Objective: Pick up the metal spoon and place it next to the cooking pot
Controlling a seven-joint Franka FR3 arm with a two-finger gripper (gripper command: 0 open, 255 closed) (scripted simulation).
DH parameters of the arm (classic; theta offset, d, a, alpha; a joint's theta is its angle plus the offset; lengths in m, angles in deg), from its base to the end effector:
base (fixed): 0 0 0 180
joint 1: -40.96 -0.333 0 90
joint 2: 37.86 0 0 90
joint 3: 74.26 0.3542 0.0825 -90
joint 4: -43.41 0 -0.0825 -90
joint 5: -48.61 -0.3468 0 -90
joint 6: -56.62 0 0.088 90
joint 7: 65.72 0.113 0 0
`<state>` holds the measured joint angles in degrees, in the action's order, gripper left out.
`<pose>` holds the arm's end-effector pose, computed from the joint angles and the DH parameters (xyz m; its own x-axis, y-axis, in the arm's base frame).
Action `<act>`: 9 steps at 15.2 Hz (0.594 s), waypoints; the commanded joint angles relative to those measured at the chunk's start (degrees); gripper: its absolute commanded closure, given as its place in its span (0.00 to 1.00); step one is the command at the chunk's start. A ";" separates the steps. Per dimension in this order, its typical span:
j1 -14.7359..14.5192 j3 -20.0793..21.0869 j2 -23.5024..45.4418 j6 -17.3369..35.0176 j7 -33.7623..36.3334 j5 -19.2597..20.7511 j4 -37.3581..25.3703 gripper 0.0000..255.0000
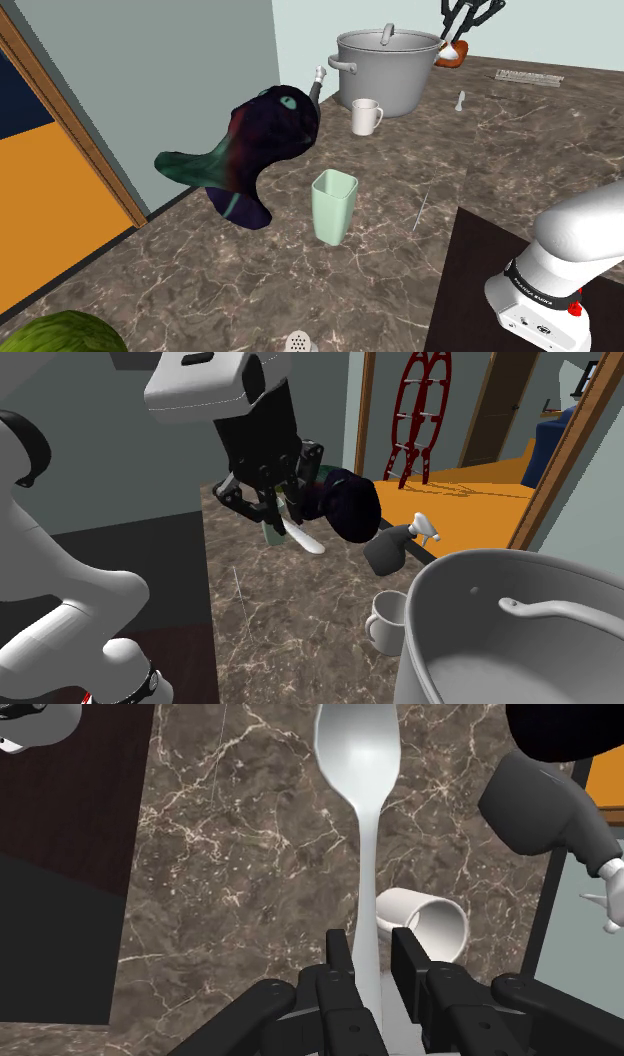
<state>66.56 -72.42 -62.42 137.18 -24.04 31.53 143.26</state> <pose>0.3271 -0.0985 0.7576 0.4801 -0.8707 -0.1072 -0.8573 -0.4397 -0.2678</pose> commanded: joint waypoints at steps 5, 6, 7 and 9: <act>0.14 0.20 -2.46 4.55 -1.36 0.01 7.18 1.00; 0.15 0.25 -2.81 5.27 -1.55 0.00 8.27 1.00; 0.17 0.29 -3.14 5.99 -1.75 -0.01 9.35 1.00; 0.19 0.39 -3.77 7.43 -2.13 -0.05 11.46 1.00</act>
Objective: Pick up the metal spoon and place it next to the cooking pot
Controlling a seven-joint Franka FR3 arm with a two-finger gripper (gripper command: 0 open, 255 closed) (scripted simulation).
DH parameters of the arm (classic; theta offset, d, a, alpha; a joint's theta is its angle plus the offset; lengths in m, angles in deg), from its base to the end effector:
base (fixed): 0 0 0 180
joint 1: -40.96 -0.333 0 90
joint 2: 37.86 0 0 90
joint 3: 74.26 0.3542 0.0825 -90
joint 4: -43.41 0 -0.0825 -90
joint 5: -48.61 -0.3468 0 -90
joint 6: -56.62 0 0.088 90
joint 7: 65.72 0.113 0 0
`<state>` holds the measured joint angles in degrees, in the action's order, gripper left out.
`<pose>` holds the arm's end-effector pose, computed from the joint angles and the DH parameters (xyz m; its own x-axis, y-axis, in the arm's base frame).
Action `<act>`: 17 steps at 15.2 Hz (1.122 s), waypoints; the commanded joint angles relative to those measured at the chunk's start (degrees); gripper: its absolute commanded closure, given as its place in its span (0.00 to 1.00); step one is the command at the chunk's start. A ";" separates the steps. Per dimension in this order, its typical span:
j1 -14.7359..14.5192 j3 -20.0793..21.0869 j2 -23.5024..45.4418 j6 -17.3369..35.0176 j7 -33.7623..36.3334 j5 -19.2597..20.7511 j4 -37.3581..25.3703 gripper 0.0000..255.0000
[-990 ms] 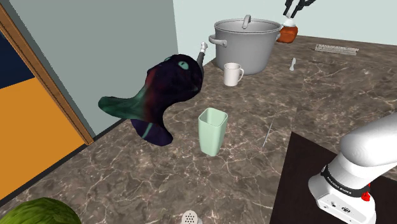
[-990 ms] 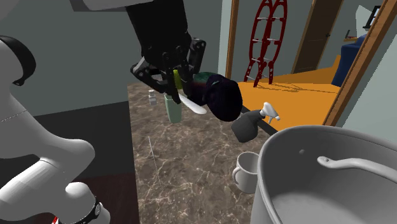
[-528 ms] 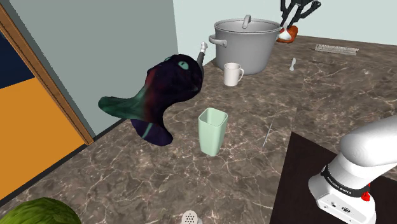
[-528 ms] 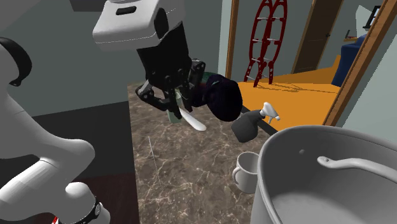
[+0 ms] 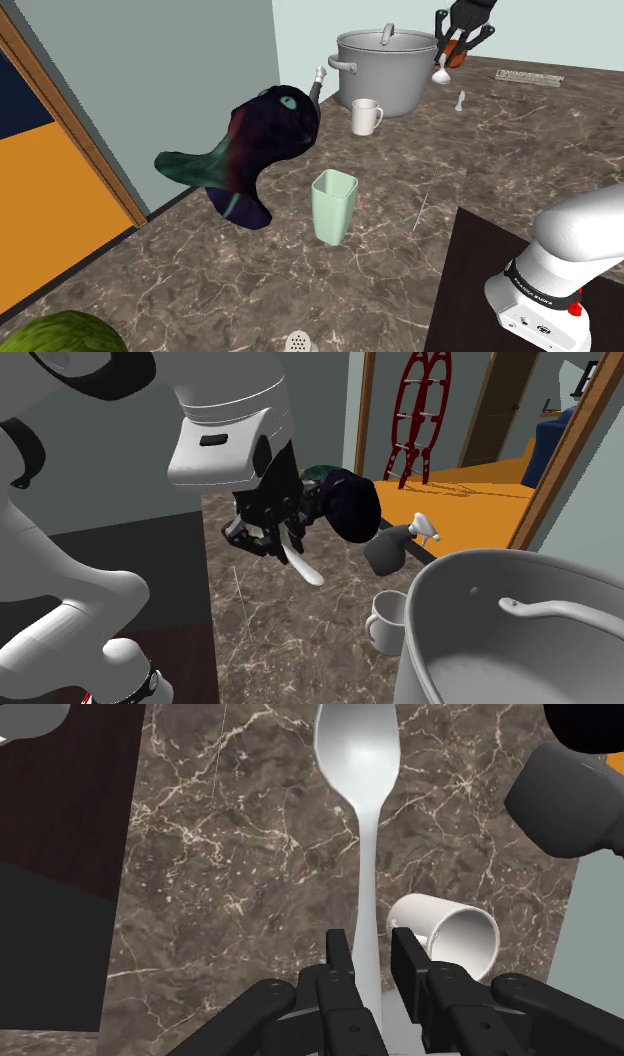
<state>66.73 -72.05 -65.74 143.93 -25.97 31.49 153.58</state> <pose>0.3248 -0.0983 0.7124 0.4802 -0.8706 -0.1071 -0.8572 -0.4399 -0.2679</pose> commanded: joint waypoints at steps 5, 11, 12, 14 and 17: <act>0.06 0.26 -1.82 4.23 -1.14 -0.16 6.18 1.00; 0.08 0.55 -3.07 8.47 -2.27 -0.42 11.81 1.00; 0.08 0.59 -3.24 9.18 -2.45 -0.48 12.71 1.00; 0.08 0.69 -3.55 10.59 -2.83 -0.59 14.48 1.00; 0.06 0.84 -3.92 12.73 -3.39 -0.78 17.05 1.00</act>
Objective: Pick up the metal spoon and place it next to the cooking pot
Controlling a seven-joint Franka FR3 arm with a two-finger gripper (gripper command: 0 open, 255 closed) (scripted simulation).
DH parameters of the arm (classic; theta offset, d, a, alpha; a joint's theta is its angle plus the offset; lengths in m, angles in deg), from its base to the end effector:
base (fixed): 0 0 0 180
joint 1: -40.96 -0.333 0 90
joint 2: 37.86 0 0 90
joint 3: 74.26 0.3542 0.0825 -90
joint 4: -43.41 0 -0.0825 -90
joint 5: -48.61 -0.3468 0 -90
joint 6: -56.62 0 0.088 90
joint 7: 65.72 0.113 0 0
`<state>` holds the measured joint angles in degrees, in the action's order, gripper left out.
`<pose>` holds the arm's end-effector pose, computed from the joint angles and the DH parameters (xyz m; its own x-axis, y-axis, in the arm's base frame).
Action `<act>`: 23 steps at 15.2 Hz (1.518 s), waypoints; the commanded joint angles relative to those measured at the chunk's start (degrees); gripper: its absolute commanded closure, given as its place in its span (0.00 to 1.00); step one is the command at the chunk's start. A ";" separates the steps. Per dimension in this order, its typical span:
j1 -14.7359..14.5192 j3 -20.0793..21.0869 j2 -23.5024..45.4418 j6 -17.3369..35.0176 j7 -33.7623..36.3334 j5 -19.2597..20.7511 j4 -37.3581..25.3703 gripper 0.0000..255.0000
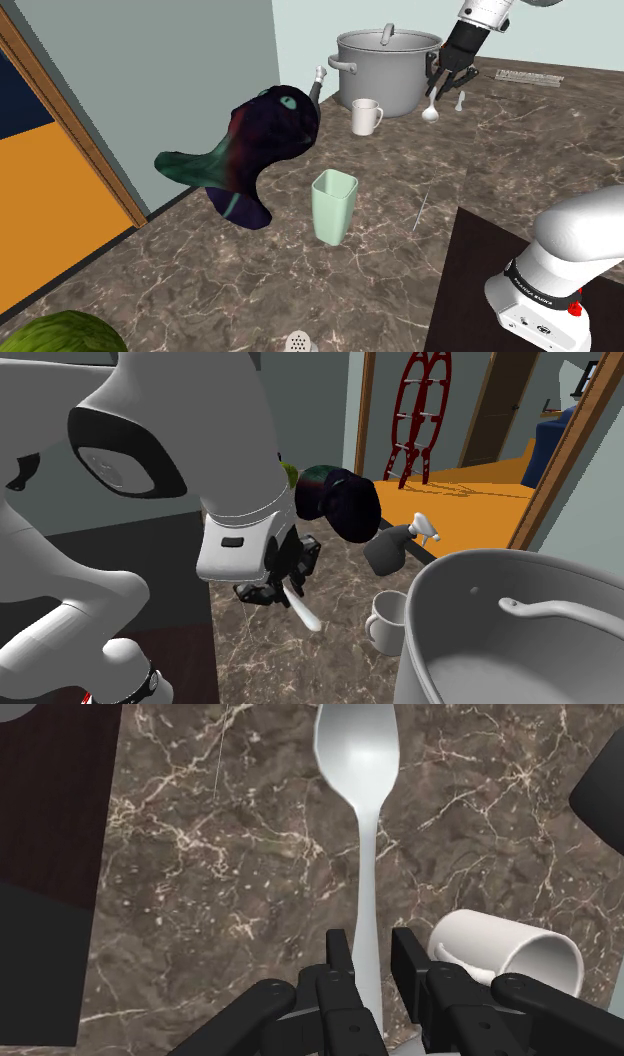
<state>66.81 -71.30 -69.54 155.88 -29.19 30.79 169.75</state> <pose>0.3216 -0.0975 0.6298 0.4800 -0.8707 -0.1073 -0.8573 -0.4396 -0.2678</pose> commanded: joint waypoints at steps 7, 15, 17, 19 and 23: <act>-0.10 0.42 -0.56 5.82 -1.51 -0.62 6.53 1.00; -0.28 0.82 -0.30 11.76 -3.12 -1.44 12.39 1.00; -0.35 0.92 -0.10 13.28 -3.54 -1.68 13.75 1.00; -0.42 1.01 0.16 14.82 -3.98 -1.94 15.08 1.00; -0.60 1.19 0.87 17.95 -4.87 -2.51 17.60 1.00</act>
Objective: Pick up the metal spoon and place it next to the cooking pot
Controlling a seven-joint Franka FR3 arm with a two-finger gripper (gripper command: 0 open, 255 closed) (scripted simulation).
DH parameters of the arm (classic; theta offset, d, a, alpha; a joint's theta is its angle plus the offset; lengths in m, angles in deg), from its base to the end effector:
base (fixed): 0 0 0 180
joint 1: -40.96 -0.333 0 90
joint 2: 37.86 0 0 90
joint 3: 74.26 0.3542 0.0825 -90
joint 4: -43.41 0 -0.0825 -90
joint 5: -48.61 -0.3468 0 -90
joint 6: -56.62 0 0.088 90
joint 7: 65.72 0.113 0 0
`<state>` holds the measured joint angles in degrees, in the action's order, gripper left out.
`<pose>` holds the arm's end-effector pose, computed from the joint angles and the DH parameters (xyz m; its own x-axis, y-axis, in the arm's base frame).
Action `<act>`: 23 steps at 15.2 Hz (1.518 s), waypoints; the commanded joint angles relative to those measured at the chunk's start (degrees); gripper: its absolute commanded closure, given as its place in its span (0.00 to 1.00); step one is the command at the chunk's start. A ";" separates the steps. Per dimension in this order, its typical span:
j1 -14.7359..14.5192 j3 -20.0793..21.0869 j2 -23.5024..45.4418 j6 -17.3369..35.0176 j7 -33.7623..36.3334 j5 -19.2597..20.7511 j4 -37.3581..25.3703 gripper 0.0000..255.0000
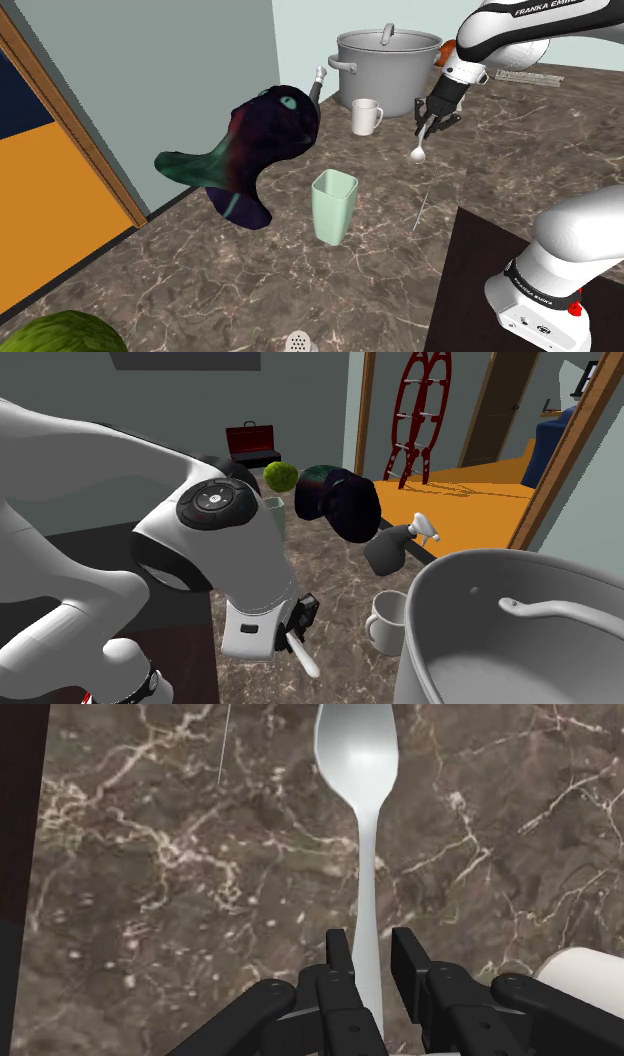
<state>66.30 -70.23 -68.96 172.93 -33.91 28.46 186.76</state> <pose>0.3235 -0.0995 0.5197 0.4801 -0.8706 -0.1073 -0.8572 -0.4396 -0.2681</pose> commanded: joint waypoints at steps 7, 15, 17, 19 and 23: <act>-0.39 0.35 1.66 5.32 -1.48 -1.09 3.77 1.00; -0.39 0.35 1.66 5.31 -1.48 -1.09 3.76 0.00; -0.39 0.35 1.66 5.31 -1.48 -1.09 3.76 0.00; -0.39 0.35 1.66 5.32 -1.48 -1.09 3.77 0.00; 0.78 -1.26 -1.17 -2.62 -0.76 0.93 -1.12 0.00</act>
<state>66.84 -71.14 -69.02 172.39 -34.91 28.95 186.52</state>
